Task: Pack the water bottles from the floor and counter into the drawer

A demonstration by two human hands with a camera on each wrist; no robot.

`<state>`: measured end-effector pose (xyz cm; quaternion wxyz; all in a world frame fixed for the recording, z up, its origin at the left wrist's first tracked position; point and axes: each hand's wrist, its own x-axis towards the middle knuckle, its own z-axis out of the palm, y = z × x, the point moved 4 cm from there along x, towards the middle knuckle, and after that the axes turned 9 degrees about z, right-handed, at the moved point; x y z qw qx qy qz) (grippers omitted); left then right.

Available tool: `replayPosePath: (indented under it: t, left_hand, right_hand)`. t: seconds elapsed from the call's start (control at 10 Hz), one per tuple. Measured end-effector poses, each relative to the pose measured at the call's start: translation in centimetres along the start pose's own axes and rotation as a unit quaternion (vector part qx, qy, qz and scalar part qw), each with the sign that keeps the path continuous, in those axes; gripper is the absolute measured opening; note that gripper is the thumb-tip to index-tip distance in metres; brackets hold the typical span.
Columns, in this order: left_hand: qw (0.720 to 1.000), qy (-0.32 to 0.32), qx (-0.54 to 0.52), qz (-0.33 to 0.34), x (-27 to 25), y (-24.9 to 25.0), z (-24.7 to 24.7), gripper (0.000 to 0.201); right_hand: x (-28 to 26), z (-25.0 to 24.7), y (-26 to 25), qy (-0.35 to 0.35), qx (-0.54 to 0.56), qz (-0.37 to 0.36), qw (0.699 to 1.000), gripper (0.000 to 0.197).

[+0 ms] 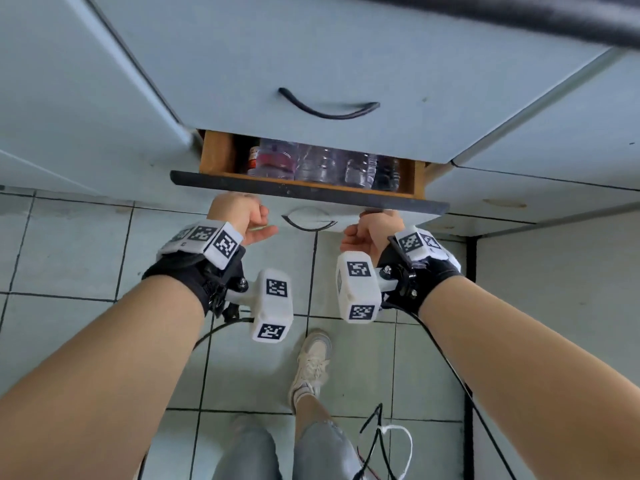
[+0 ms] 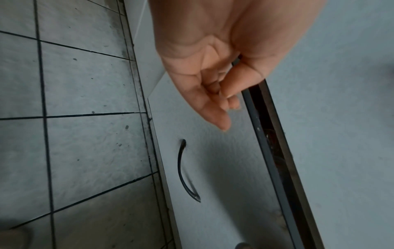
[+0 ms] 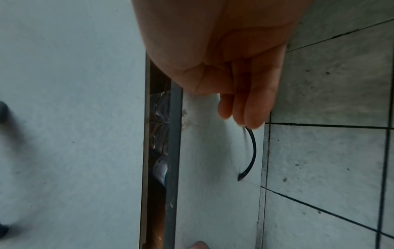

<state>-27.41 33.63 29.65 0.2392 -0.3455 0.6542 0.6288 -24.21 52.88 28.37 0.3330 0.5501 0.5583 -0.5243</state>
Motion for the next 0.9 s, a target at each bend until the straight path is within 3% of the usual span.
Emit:
replayPosePath:
  t: [0.4, 0.6, 0.8, 0.9]
  left_hand:
    - [0.999, -0.027, -0.019, 0.001, 5.5, 4.0, 2.0, 0.039]
    - [0.998, -0.031, -0.042, 0.039, 6.1, 3.6, 2.5, 0.039]
    - [0.997, -0.022, -0.041, 0.059, 3.5, 3.5, 1.2, 0.029]
    - [0.996, -0.032, -0.075, 0.030, 0.4, 3.0, 0.1, 0.028]
  right_hand:
    - [3.0, 0.0, -6.6, 0.054, 0.031, -0.064, 0.996, 0.024]
    - [4.1, -0.8, -6.4, -0.046, 0.080, -0.070, 0.993, 0.033]
    - [-0.6, -0.3, -6.0, -0.026, 0.040, -0.104, 0.993, 0.016]
    - [-4.3, -0.6, -4.6, -0.067, 0.065, -0.122, 0.988, 0.025]
